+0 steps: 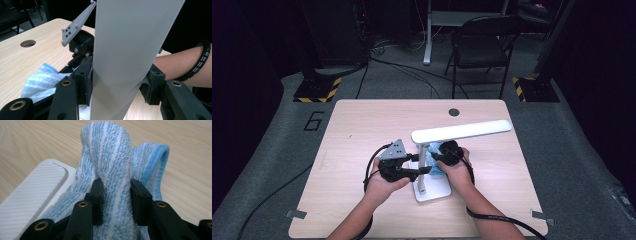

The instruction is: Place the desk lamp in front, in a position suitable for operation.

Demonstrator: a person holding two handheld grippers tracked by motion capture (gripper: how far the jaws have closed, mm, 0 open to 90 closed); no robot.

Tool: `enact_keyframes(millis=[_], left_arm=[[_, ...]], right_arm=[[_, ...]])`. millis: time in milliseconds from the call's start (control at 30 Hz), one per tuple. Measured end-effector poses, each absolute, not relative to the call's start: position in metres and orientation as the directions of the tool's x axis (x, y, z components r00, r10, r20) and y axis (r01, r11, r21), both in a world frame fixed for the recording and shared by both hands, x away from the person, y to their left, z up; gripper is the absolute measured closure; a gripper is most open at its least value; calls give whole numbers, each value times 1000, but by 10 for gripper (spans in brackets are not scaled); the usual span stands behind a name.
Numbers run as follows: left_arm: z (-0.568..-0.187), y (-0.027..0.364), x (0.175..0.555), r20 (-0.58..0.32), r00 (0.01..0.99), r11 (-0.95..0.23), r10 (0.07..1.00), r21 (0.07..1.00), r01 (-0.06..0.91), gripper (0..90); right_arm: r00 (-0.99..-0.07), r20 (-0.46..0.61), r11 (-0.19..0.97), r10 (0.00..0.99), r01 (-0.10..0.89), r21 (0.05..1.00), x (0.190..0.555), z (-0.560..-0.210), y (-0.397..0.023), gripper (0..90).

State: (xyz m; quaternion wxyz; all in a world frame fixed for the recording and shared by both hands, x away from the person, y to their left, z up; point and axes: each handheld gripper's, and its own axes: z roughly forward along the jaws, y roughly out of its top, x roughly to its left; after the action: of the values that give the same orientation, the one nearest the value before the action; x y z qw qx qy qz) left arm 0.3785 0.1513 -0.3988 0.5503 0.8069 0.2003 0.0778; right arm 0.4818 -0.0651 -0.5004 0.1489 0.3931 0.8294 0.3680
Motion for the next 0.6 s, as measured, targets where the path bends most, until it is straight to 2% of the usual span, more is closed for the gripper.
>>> enact_keyframes(millis=[233, 367, 600], left_arm=[[-400, 152, 379, -97, 913, -309, 397, 922, 233, 508], [-400, 152, 379, -100, 911, -308, 401, 922, 236, 508], [-400, 153, 378, -99, 910, -309, 403, 921, 237, 507]], right_arm=[[-683, 61, 407, 728, 502, 763, 480, -505, -48, 640], [-686, 22, 414, 727, 464, 783, 474, -509, -47, 661], [-705, 30, 429, 709, 465, 775, 452, -508, -53, 666]])
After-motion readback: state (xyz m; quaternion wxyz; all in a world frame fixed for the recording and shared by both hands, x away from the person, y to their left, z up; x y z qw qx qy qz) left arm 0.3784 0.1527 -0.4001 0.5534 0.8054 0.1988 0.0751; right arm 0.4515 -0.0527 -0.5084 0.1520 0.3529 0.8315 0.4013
